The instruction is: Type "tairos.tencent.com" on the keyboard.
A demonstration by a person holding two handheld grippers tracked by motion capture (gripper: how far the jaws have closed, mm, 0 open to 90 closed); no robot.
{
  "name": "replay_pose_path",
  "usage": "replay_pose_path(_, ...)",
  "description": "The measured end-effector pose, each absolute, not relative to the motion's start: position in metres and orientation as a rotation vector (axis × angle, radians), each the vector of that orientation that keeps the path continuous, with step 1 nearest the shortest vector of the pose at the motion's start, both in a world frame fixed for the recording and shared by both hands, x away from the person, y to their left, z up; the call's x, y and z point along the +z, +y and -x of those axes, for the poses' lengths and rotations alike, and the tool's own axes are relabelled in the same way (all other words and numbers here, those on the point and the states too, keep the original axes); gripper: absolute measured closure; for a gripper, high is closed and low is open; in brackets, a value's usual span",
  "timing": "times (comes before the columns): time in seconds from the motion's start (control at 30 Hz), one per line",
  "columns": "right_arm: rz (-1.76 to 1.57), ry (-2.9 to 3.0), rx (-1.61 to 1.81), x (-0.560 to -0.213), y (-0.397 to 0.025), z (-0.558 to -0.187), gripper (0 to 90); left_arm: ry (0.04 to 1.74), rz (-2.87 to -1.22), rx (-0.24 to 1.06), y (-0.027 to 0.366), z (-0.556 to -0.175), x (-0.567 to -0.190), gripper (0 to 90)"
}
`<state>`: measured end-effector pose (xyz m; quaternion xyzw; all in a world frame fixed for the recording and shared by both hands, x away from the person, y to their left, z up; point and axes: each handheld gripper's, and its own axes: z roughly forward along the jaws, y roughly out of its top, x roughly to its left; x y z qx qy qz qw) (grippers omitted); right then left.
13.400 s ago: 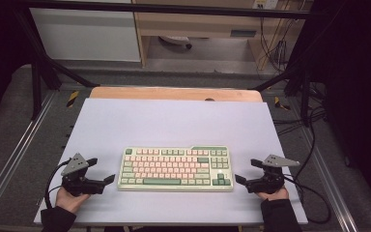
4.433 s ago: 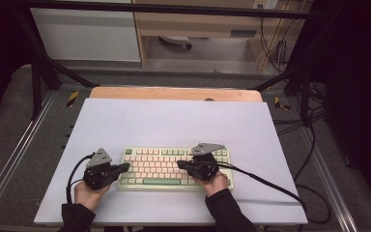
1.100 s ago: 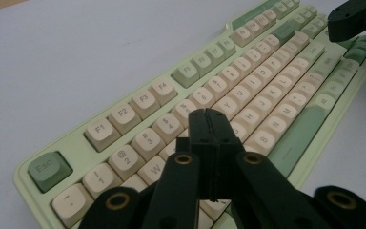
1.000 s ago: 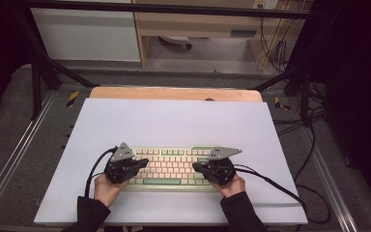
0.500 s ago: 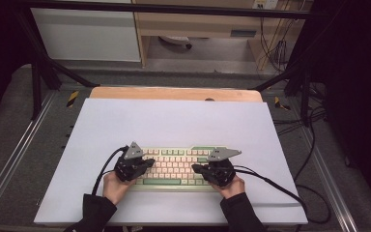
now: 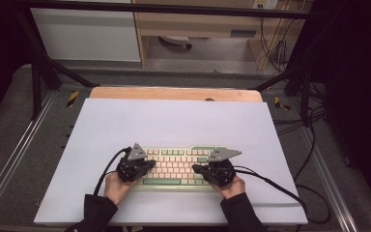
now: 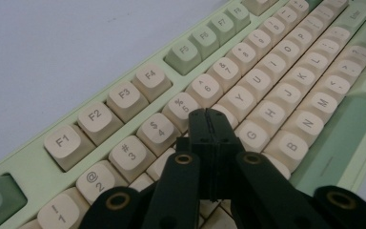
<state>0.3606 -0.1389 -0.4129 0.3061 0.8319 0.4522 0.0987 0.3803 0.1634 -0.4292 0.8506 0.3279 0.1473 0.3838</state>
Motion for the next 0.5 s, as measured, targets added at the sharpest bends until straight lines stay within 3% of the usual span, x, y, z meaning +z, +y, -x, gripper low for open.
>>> replay_pose_path(0.5, -0.908, 2.450, 1.355, -0.411, -0.139, -0.362, 90.0, 0.816, -2.113, 0.364, 0.176, -0.370, -0.417, 90.0)
